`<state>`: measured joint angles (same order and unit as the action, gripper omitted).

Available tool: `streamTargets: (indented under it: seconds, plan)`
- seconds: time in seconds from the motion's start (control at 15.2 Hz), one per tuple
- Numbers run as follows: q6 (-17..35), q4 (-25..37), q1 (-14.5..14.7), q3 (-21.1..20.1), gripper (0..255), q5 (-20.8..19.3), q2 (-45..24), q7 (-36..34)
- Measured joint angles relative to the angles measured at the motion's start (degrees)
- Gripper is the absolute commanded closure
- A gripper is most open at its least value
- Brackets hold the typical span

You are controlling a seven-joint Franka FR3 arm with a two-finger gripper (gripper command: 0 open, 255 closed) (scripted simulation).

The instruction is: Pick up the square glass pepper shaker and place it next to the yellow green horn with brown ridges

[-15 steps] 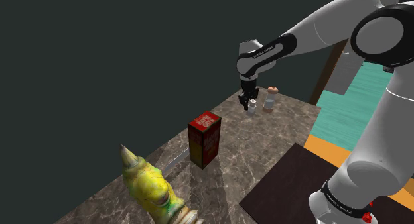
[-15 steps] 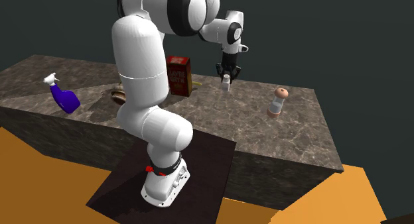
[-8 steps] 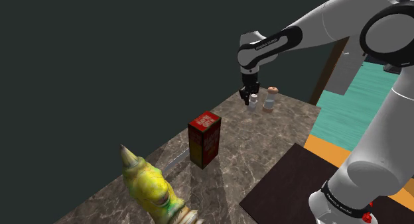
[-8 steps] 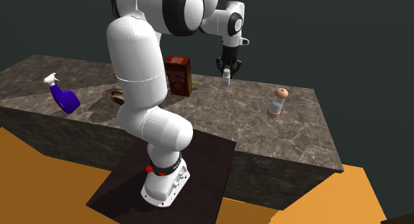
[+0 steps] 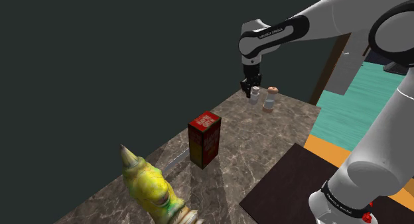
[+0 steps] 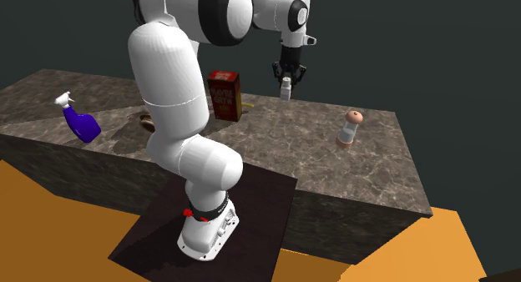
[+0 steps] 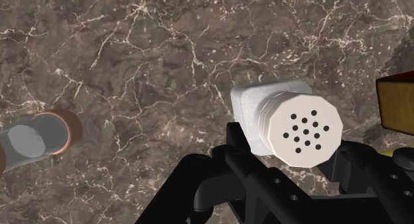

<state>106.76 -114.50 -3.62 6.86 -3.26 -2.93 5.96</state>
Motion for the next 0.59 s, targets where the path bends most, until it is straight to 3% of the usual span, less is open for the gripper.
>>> streamTargets:
  seconds: [0.59]
  plan:
    - [-6.6,4.8,0.1,0.0,255,-0.1,1.7,0.2]
